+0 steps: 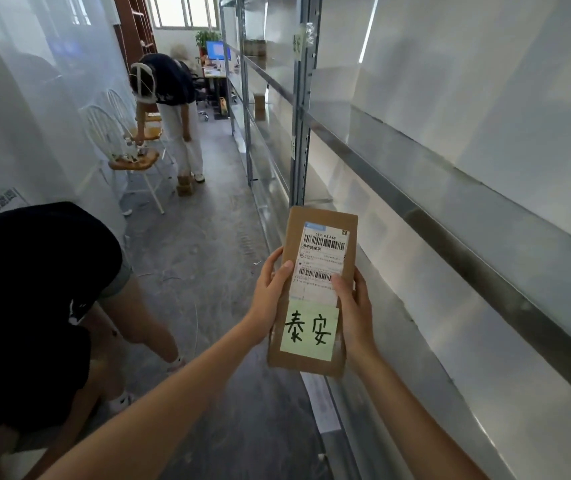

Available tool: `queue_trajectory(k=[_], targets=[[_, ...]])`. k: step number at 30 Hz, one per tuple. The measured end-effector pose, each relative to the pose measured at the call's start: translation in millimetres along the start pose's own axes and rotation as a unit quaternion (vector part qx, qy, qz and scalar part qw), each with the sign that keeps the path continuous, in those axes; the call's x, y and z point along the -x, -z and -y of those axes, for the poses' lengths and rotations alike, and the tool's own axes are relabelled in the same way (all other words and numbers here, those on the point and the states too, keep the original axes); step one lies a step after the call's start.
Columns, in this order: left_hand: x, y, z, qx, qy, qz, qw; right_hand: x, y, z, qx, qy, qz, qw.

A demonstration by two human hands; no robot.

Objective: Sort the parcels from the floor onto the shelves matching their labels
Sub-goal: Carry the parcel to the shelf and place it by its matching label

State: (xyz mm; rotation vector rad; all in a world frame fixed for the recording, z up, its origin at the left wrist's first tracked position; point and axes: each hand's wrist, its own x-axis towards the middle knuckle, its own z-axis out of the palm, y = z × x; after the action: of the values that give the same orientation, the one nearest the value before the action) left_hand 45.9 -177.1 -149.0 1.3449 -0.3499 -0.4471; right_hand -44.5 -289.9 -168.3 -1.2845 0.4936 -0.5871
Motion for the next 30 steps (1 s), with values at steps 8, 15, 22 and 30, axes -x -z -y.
queue_trajectory(k=[8,15,22,30], targets=[[-81.3,43.6,-0.7,-0.001,0.004,-0.032,0.999,-83.2,-52.9,-22.9,-0.005,-0.015,0.014,1.000],[-155.6,110.3,-15.0,-0.008,0.007,-0.039,0.999,-147.6,-133.0,-41.1,-0.016,-0.017,0.018,1.000],[-220.3,168.3,-29.2,-0.012,0.007,-0.034,0.999,-199.9,-200.4,-58.9,-0.014,-0.036,0.019,0.999],[-283.8,202.3,-28.4,-0.004,0.017,-0.029,0.999,-255.4,-239.3,-72.2,-0.019,-0.040,0.023,0.999]])
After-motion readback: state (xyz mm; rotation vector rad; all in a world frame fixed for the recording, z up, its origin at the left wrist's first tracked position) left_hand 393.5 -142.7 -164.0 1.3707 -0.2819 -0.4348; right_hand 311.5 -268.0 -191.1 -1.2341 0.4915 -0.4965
